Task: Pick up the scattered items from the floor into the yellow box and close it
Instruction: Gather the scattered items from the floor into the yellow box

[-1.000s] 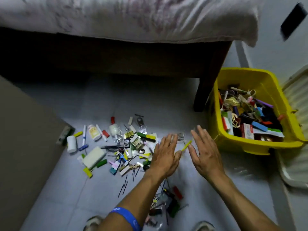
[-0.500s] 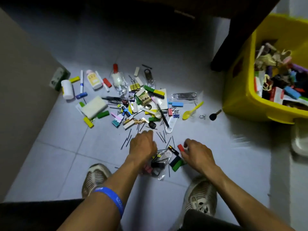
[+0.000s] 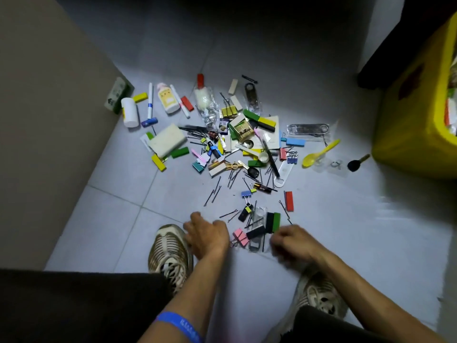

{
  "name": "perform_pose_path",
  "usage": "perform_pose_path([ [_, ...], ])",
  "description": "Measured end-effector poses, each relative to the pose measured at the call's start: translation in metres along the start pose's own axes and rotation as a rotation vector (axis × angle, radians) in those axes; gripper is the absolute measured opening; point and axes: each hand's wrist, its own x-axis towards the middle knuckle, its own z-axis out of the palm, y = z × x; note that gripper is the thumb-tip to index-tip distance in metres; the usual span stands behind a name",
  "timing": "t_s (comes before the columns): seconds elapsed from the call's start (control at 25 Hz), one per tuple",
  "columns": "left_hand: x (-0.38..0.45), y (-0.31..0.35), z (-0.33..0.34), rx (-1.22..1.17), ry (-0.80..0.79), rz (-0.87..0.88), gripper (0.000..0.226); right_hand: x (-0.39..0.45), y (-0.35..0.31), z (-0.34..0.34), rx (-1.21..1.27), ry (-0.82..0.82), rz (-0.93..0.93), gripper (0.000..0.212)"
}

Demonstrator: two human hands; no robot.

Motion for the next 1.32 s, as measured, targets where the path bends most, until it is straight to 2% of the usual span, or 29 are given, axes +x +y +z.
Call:
perform_pose_path([
  [0.04,-0.005,-0.008,0.002,-0.028,-0.047,-0.139,0.052,-0.002,0.002,0.01,0.006,-0.143,0.07,0.012],
  [0.08,-0.01,-0.011,0.007,-0.071,-0.088,-0.198,0.052,-0.002,0.002,0.016,-0.001,-0.213,0.088,0.01],
  [0.12,-0.013,-0.009,0.012,-0.118,-0.114,-0.167,0.051,0.0,0.0,0.021,0.029,-0.225,0.072,0.01],
  [0.2,-0.01,0.012,0.023,-0.239,-0.182,0.046,0.045,0.008,-0.012,0.018,0.18,-0.157,0.001,0.011],
  [0.32,-0.003,0.059,0.031,-0.384,-0.365,0.316,0.03,0.015,-0.033,-0.01,0.359,-0.027,-0.12,0.028],
  [0.4,0.004,0.082,0.034,-0.34,-0.297,0.447,0.025,0.019,-0.04,-0.043,0.436,0.217,-0.206,0.024],
  [0.44,0.008,0.09,0.036,-0.283,-0.209,0.516,0.026,0.023,-0.039,-0.065,0.408,0.41,-0.221,0.02],
  [0.48,0.01,0.098,0.038,-0.216,-0.134,0.595,0.03,0.028,-0.035,-0.092,0.265,0.609,-0.19,0.022],
  [0.52,0.011,0.105,0.041,-0.153,-0.09,0.67,0.035,0.033,-0.029,-0.118,0.049,0.744,-0.105,0.036],
  [0.56,0.01,0.113,0.044,-0.1,-0.075,0.726,0.039,0.037,-0.021,-0.138,-0.14,0.774,0.016,0.054],
  [0.64,0.006,0.129,0.049,-0.027,-0.098,0.806,0.043,0.048,-0.011,-0.152,-0.257,0.684,0.125,0.076],
  [0.72,0.002,0.14,0.055,0.008,-0.146,0.902,0.041,0.06,-0.014,-0.138,-0.268,0.634,0.017,0.073],
  [0.8,0.007,0.148,0.056,0.042,-0.138,0.956,0.039,0.071,-0.025,-0.113,-0.342,0.615,-0.151,0.061],
  [0.88,0.019,0.153,0.048,0.075,-0.058,0.919,0.04,0.076,-0.037,-0.099,-0.374,0.687,-0.284,0.051],
  [0.96,0.036,0.156,0.036,0.109,0.059,0.798,0.049,0.082,-0.052,-0.113,-0.295,0.756,-0.318,0.062],
  [1.04,0.052,0.16,0.023,0.15,0.112,0.615,0.063,0.093,-0.066,-0.144,-0.273,0.792,-0.275,0.078],
  [1.12,0.068,0.162,0.016,0.19,0.085,0.445,0.077,0.106,-0.086,-0.171,-0.324,0.73,-0.185,0.094],
  [1.2,0.078,0.166,0.016,0.24,0.02,0.348,0.087,0.117,-0.102,-0.177,-0.44,0.636,-0.148,0.103],
  [1.32,0.08,0.175,0.025,0.301,-0.045,0.367,0.087,0.125,-0.108,-0.151,-0.502,0.64,-0.18,0.097],
])
